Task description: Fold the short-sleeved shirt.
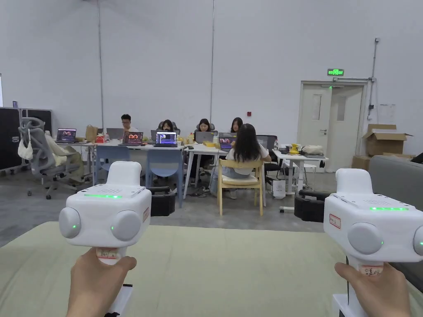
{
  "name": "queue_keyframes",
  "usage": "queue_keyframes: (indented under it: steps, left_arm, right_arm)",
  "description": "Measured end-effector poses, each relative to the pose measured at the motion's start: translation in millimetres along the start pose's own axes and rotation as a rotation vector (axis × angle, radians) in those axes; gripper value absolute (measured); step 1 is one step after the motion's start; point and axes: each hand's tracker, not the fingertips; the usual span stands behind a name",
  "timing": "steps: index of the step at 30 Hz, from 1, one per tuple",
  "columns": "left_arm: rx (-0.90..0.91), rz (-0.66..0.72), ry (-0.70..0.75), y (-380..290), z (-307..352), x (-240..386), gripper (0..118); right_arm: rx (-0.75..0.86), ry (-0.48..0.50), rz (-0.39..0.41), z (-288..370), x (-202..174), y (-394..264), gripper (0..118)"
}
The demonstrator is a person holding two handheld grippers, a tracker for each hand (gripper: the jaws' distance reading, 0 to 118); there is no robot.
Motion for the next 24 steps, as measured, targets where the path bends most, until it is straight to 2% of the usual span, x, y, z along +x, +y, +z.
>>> queue_keyframes:
  steps: [24]
  left_arm:
    - [0.002,0.013,0.001,4.4,-0.6,-2.0,118]
  right_arm:
    - [0.001,0.005,0.006,1.4,-1.1,1.5,118]
